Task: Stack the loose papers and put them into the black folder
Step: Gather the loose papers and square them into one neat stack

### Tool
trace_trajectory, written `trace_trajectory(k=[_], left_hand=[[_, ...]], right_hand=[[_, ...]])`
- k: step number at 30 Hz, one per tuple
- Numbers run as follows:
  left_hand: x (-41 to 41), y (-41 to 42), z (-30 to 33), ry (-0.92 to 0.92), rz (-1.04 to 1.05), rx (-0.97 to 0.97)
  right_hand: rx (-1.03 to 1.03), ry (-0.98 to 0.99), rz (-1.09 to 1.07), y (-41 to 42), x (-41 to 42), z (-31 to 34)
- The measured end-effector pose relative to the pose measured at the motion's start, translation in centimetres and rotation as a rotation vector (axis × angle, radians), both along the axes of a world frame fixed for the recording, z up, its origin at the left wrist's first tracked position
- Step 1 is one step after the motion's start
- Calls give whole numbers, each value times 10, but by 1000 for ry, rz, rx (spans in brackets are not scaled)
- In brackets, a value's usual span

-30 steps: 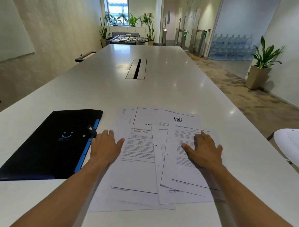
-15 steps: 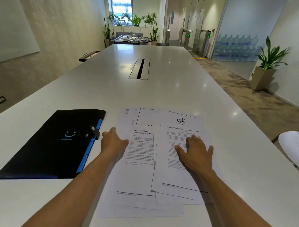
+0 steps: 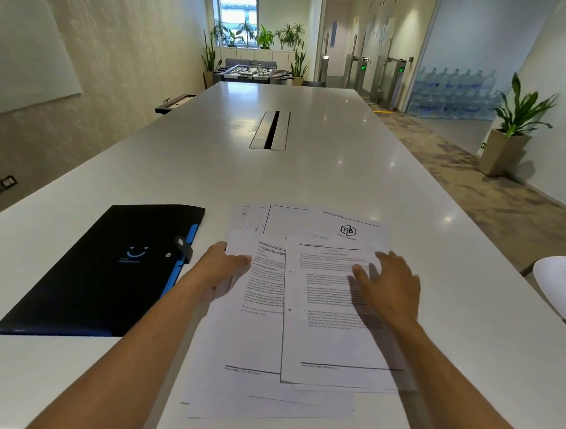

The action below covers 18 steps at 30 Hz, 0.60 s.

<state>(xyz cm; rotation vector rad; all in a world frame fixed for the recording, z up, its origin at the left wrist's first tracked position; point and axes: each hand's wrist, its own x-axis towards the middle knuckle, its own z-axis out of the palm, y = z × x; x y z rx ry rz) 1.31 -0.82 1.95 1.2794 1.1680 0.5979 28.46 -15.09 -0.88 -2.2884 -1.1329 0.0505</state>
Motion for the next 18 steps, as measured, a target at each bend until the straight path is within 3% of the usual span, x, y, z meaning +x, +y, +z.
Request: trace_trajectory(k=[4,11,18], left_hand=[[5,-3,-4,-192,-45,-127],[32,-21,-13,-152,-104,5],[51,-27,-24,-238,-95,8]], right_hand=[[-130,8,151,-6,1,-3],[-133,-31,167,2,-20,-5],[-138,-69,109,8,-28,-12]])
